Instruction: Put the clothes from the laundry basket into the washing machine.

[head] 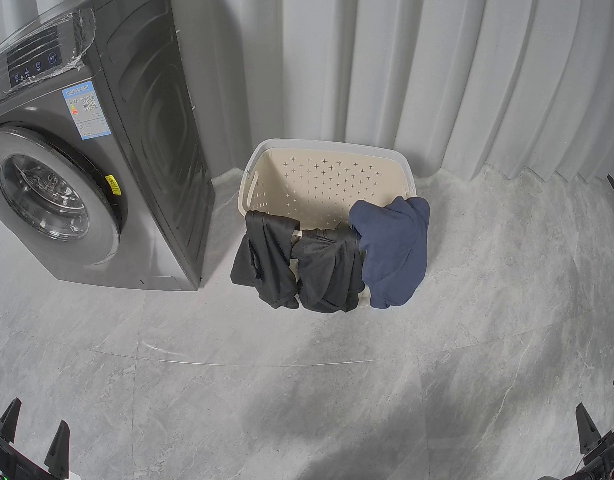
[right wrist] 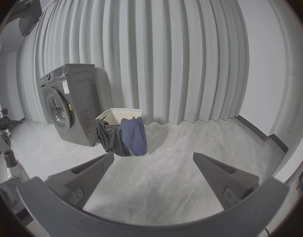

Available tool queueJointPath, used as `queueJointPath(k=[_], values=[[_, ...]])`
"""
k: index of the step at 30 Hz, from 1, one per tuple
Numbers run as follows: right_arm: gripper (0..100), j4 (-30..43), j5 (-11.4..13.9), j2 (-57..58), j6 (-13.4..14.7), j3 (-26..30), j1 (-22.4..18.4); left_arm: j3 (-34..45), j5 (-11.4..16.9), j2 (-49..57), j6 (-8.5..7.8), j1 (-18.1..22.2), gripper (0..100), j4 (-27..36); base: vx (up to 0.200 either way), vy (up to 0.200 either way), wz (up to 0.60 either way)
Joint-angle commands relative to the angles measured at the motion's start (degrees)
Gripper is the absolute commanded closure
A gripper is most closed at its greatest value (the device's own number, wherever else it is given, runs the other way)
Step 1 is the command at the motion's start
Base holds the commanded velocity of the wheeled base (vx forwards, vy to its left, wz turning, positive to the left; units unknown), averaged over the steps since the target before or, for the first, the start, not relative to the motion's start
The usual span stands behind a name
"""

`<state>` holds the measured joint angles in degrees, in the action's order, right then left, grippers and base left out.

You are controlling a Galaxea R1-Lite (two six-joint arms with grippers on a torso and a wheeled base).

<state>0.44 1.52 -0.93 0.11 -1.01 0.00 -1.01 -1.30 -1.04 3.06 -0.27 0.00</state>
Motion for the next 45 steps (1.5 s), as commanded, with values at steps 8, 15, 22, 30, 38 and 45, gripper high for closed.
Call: queueJointPath(k=[8, 15, 22, 30, 38, 45], values=[[0, 0.0, 0.1, 0.7, 0.0, 0.9, 0.0, 1.0, 0.0, 0.9, 0.02, 0.0, 0, 0.0, 0.000, -0.100, 0.00], [0, 0.0, 0.1, 0.7, 0.0, 0.9, 0.0, 1.0, 0.0, 0.9, 0.02, 0.0, 0, 0.0, 0.000, 0.000, 0.00], [0, 0.0, 0.1, 0.7, 0.1, 0.9, 0.0, 1.0, 0.0, 0.9, 0.02, 0.0, 0, 0.0, 0.171, 0.000, 0.00], [0, 0.0, 0.1, 0.7, 0.2, 0.9, 0.0, 1.0, 0.0, 0.9, 0.02, 0.0, 0, 0.0, 0.200, 0.000, 0.00], [0, 0.0, 0.1, 0.7, 0.1, 0.9, 0.0, 1.0, 0.0, 0.9, 0.02, 0.0, 0, 0.0, 0.200, 0.000, 0.00], [0, 0.0, 0.1, 0.7, 0.1, 0.9, 0.0, 1.0, 0.0, 0.9, 0.02, 0.0, 0, 0.0, 0.200, 0.000, 0.00]])
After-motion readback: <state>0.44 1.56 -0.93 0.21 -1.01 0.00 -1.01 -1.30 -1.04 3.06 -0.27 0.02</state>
